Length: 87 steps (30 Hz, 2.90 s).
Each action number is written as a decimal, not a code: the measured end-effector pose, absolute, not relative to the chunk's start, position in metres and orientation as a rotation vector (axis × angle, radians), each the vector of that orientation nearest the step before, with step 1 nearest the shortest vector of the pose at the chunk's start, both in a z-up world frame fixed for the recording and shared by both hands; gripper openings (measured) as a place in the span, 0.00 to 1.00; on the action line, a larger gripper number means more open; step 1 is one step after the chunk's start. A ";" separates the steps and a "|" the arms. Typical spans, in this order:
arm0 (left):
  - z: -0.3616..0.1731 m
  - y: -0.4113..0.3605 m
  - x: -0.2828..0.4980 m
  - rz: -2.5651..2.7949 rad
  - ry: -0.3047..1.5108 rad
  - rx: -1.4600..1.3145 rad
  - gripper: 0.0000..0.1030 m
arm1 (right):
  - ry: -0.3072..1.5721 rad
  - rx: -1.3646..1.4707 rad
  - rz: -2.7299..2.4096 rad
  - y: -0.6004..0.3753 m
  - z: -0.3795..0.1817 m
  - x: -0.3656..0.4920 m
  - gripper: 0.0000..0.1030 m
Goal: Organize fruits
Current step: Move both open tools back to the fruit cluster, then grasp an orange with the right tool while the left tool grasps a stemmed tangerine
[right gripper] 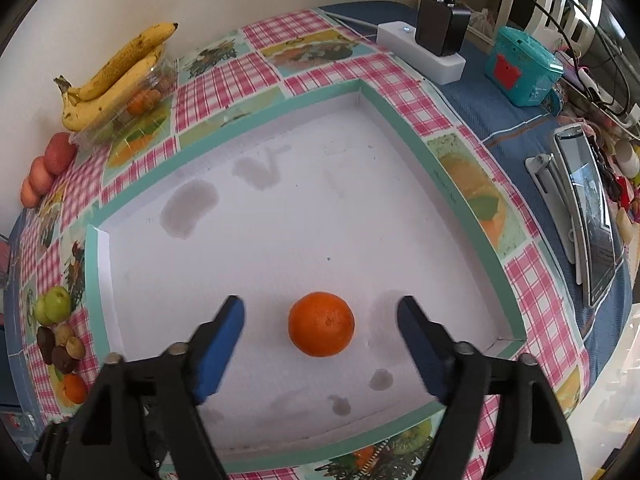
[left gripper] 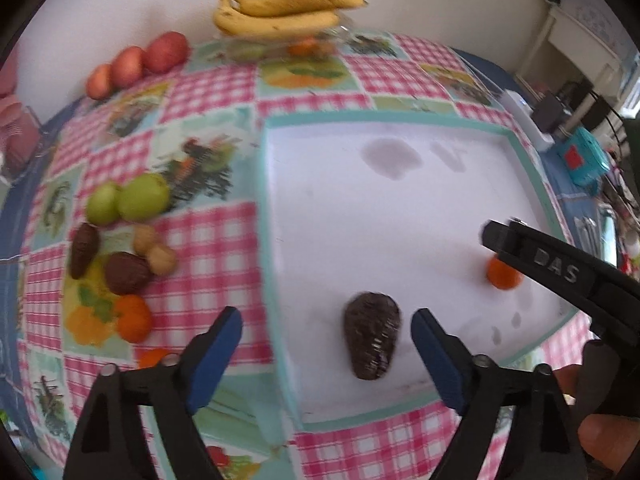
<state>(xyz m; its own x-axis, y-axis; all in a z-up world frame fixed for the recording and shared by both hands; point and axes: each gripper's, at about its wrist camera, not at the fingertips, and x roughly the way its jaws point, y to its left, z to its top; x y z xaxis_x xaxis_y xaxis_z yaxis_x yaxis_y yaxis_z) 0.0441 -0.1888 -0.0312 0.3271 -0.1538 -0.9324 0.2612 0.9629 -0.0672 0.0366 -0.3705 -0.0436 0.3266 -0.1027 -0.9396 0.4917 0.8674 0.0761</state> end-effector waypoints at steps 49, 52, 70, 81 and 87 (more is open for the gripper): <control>-0.007 0.055 0.083 0.126 1.038 -0.316 0.99 | 1.075 0.041 0.281 -0.149 -0.013 0.052 0.88; -0.015 0.050 0.084 0.107 1.080 -0.305 0.98 | 1.100 0.026 0.291 -0.144 -0.018 0.050 0.88; -0.053 0.037 0.090 0.067 1.240 -0.310 0.90 | 1.293 -0.101 0.356 -0.111 -0.069 0.041 0.59; -0.059 0.037 0.089 0.061 1.263 -0.347 0.90 | 1.298 -0.142 0.394 -0.099 -0.073 0.032 0.39; -0.057 0.034 0.092 0.034 1.258 -0.359 0.88 | 1.279 -0.105 0.373 -0.109 -0.060 0.035 0.39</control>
